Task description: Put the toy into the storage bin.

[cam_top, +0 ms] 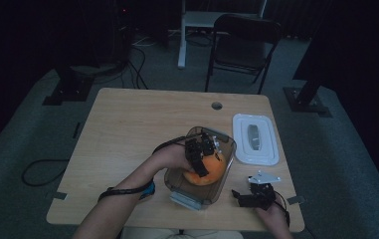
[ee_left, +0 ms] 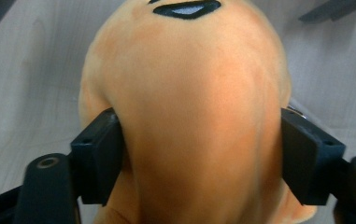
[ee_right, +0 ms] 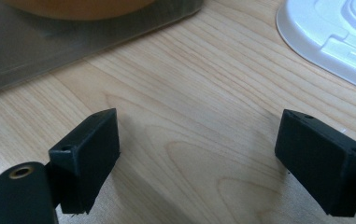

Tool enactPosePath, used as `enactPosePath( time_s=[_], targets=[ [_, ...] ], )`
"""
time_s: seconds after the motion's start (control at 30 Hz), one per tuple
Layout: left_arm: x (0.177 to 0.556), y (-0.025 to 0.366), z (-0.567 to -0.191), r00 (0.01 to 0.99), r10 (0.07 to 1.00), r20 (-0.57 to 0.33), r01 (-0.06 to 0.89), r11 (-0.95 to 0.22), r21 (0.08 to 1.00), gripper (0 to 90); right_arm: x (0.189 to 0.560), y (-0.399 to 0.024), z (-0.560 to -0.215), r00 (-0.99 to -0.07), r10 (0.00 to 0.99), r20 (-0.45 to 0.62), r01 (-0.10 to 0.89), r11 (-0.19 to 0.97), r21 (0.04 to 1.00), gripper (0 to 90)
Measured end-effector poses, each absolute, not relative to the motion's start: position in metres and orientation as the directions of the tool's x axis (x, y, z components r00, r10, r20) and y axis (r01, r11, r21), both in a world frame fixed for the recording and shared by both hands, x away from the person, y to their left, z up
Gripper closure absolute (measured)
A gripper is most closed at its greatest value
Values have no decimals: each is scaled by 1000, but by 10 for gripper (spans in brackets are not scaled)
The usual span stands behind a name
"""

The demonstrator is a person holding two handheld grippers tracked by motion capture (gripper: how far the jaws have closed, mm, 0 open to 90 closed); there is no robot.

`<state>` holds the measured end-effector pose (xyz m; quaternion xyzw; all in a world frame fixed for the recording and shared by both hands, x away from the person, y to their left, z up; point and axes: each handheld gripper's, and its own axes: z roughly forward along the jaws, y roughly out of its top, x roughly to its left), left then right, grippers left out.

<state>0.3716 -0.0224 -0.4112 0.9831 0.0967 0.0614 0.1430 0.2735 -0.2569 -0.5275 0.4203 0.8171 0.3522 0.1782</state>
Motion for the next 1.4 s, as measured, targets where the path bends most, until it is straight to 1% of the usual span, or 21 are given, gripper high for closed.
enactPosePath(
  time_s=[0.2,0.43,0.6,0.67,0.73,1.03,1.4],
  targets=[
    [370,-19,-409,971,222,90,184,-933,310,190,274,-257,-527,-583,812,5,561,399,725,134],
    [371,-14,-406,968,238,82,197,-919,343,187,274,-257,-528,-584,812,4,560,399,726,134],
    [370,-8,-398,968,244,52,204,-896,395,187,274,-257,-527,-584,812,4,561,399,725,134],
    [370,-5,-392,968,244,54,200,-888,414,187,274,-257,-527,-584,812,4,561,399,725,134],
    [369,-1,-387,968,248,43,205,-876,437,187,274,-257,-527,-584,812,4,561,399,725,134],
    [365,18,-377,962,269,46,216,-853,476,187,274,-257,-527,-583,812,4,561,399,725,134],
    [358,50,-369,950,307,60,239,-835,495,188,274,-257,-527,-584,812,4,561,399,725,133]
  ],
)
